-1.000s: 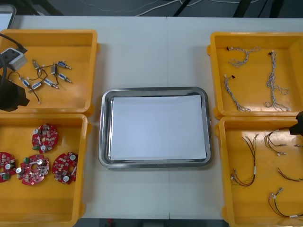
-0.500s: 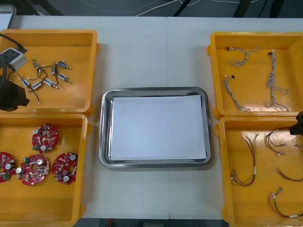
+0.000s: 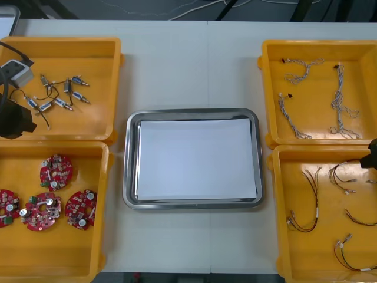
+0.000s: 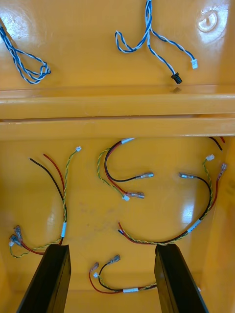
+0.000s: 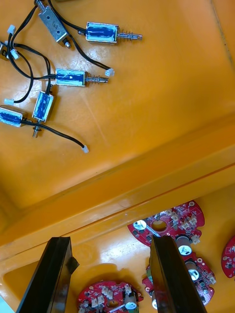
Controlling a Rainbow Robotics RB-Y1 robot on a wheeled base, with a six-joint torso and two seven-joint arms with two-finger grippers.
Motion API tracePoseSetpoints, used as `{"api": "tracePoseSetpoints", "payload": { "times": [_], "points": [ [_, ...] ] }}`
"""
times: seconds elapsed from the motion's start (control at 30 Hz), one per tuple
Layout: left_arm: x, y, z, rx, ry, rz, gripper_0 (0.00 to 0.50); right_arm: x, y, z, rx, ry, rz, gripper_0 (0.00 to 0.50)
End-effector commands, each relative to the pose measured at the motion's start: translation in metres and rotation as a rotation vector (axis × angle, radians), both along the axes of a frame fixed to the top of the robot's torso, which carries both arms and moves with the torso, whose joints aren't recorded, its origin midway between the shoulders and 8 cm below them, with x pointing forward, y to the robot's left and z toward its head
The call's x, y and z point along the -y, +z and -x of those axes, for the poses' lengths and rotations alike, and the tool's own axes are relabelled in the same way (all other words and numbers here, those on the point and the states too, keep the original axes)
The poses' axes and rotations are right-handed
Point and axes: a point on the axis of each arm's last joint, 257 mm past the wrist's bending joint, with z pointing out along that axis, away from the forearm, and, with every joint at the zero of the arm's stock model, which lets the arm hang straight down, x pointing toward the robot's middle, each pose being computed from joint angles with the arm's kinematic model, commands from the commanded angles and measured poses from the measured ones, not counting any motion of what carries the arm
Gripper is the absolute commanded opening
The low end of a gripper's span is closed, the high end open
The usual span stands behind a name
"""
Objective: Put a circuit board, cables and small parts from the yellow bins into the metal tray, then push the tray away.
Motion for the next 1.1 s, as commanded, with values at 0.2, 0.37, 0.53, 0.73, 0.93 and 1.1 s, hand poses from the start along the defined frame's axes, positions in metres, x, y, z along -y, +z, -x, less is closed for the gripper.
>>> {"api": "tracePoseSetpoints", "payload": {
  "times": [0.2,0.37,0.53,0.73,0.93,1.1],
  "points": [
    [-0.0180,0.0143,0.0059,0.031,0.106,0.020,0.463,0.0054,0.0069,0.0037,0.006,-0.009,0.036,0.500],
    [-0.0180,0.0143,0.0059,0.031,0.106,0.020,0.464,0.0054,0.0069,0.0037,0.006,-0.009,0.036,0.500],
    [-0.0180,0.0143,0.0059,0.031,0.106,0.020,0.464,0.0054,0.0069,0.0037,0.006,-0.009,0.036,0.500],
    [-0.0180,0.0143,0.0059,0.031,0.106,0.020,0.463,0.0054,0.0069,0.0037,0.006,-0.009,0.036,0.500],
    [-0.0180,0.0143,0.0059,0.031,0.106,0.020,0.464,0.0054,0.0069,0.0037,0.006,-0.009,0.036,0.500],
    [-0.0180,0.0143,0.0059,0.031,0.106,0.020,0.462,0.0054,0.0069,0.0037,0.006,-0.009,0.036,0.500]
  ]
}}
